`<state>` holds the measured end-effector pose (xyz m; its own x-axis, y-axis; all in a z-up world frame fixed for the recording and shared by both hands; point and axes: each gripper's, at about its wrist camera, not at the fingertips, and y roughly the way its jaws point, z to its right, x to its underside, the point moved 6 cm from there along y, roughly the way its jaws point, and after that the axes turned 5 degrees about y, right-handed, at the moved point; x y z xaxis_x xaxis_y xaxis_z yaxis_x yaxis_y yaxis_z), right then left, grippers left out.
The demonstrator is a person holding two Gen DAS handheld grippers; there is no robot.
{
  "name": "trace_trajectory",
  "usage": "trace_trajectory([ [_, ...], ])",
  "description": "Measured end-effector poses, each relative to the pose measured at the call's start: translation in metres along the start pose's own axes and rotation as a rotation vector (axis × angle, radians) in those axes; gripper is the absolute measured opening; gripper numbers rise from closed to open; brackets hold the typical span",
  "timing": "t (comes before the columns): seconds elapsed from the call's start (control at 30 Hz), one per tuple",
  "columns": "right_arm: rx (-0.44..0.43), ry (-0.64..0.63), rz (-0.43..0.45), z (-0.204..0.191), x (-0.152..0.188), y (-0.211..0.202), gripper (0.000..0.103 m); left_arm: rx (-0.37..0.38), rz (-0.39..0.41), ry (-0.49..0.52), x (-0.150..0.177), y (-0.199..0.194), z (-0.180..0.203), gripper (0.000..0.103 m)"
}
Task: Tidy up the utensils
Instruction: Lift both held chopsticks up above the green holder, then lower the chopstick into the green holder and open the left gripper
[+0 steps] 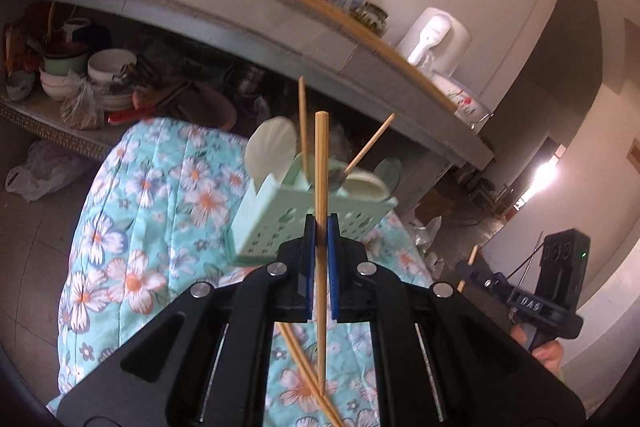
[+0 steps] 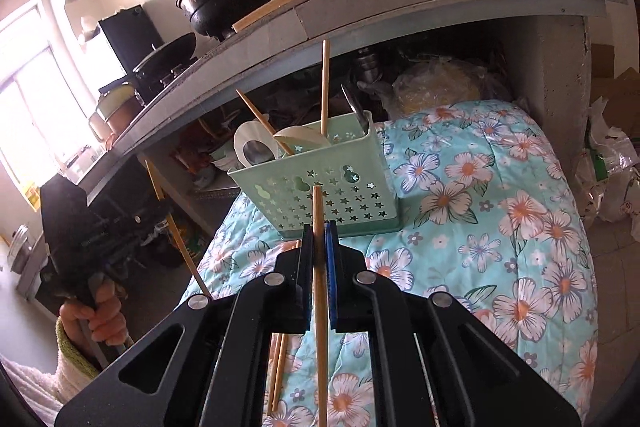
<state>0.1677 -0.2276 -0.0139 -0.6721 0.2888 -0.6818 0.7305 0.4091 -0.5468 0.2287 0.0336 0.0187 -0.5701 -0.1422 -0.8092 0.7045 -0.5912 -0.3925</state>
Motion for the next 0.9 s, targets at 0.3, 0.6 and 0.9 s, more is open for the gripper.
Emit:
trace_trajectory([
  [0.3, -0.018, 0.026, -0.003, 0.010, 0.005, -0.007, 0.006, 0.019, 0.310, 0.069, -0.114, -0.024, 0.032, 0.005],
  [0.6, -0.016, 0.061, -0.030, 0.024, 0.008, 0.000, 0.006, -0.027, 0.373, 0.102, -0.158, 0.033, 0.033, 0.005],
  [0.9, -0.017, 0.082, -0.058, 0.033, 0.008, 0.014, 0.006, -0.083, 0.273, 0.126, -0.133, 0.104, 0.013, 0.005],
])
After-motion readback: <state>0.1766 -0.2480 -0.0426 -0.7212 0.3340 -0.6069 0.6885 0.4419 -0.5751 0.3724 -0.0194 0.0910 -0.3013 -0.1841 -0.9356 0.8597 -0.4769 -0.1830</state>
